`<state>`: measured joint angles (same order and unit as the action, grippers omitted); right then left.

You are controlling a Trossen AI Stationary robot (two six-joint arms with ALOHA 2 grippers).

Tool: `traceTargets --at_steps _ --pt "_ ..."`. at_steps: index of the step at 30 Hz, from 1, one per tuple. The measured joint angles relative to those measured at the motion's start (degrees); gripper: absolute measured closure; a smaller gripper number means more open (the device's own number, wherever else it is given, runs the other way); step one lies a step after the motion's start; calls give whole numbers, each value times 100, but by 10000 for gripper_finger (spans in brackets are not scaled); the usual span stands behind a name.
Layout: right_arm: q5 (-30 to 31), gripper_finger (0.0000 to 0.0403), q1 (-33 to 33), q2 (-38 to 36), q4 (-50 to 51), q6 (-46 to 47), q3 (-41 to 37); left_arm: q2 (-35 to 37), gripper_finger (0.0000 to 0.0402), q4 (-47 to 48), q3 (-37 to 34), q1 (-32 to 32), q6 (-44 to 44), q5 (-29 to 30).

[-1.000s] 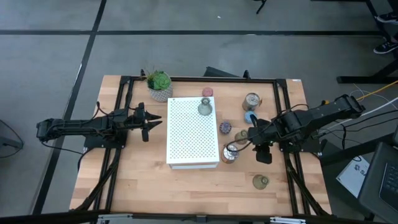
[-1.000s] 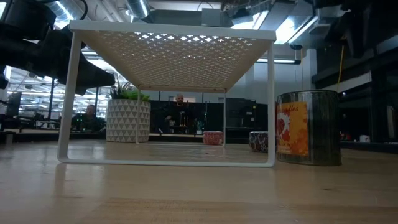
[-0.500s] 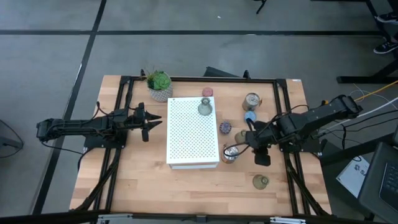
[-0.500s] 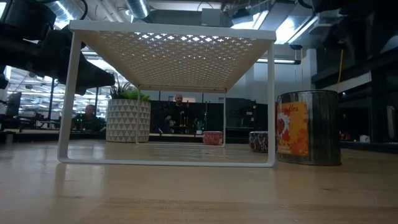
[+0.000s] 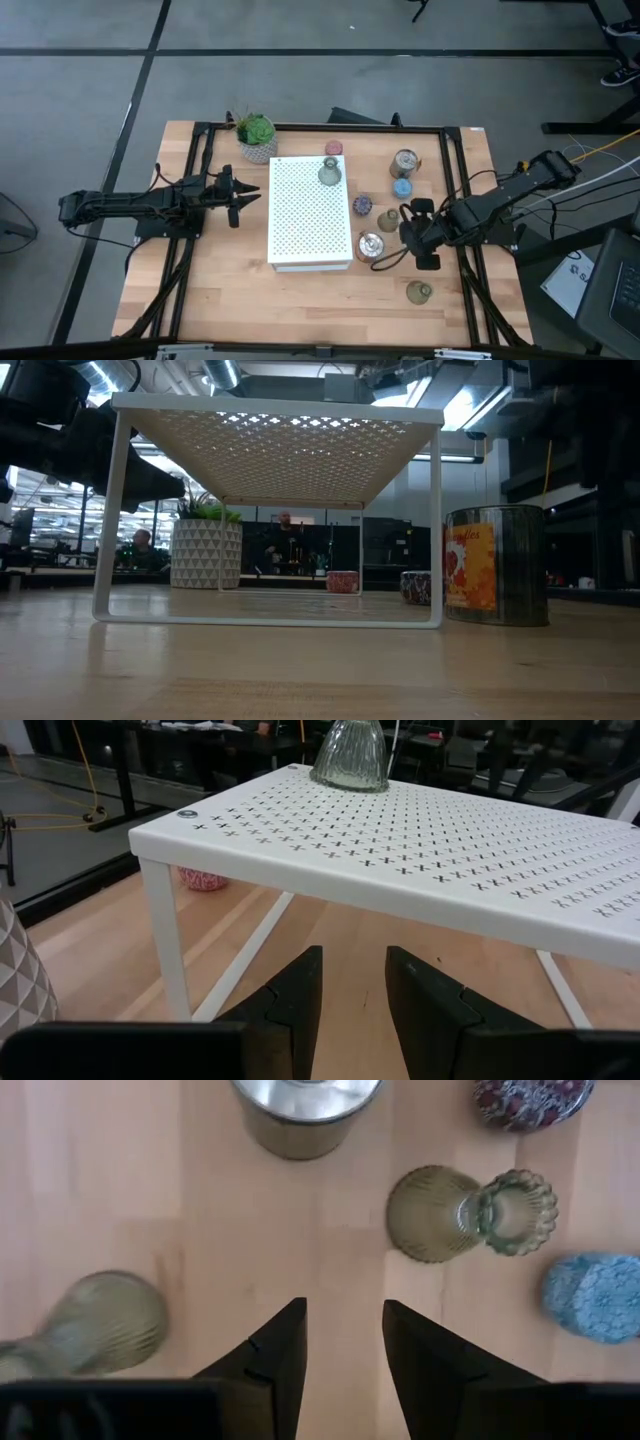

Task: Pick & Place candle stick holders
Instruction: Align the left green glass candle holder with the other green glass candle holder on the shelf

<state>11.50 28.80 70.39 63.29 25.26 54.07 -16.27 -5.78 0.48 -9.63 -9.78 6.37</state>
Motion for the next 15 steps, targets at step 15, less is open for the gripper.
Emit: traceTargets --at_steps 15 --pt "991 268 -426 77 -918 -752 -473 0 294 0 -1 0 0 -2"
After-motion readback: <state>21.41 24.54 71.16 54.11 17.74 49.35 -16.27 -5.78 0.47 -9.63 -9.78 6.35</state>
